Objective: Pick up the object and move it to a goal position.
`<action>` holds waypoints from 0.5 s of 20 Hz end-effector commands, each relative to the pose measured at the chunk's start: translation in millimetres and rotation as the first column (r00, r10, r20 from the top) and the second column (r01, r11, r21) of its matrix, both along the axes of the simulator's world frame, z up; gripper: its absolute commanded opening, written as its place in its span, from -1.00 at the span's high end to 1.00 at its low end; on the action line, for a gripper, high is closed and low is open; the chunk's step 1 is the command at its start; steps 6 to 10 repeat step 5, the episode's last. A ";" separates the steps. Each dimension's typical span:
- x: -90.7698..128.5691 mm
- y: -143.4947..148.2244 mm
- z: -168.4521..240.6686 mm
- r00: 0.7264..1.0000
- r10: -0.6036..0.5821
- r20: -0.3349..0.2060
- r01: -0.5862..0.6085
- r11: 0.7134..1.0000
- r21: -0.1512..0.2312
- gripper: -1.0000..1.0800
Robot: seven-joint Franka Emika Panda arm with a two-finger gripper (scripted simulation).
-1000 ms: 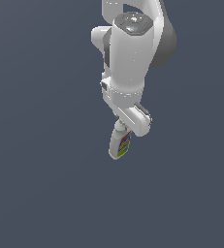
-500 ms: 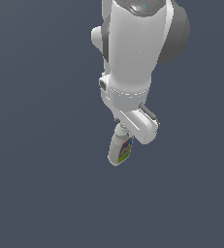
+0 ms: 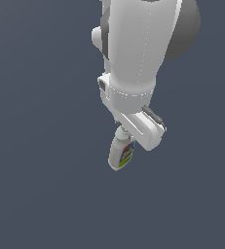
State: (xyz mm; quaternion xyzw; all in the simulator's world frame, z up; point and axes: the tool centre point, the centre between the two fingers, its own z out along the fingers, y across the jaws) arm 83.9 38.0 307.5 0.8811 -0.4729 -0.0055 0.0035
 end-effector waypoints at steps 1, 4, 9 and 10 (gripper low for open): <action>4.4 0.1 9.9 1.000 0.000 0.013 0.000 1.000 0.001 1.00; 5.9 0.1 10.3 1.000 0.000 0.013 0.000 1.000 0.001 1.00; 6.0 0.1 10.4 1.000 0.000 0.013 0.000 1.000 0.001 1.00; 6.0 0.1 10.4 1.000 0.000 0.013 0.000 1.000 0.001 1.00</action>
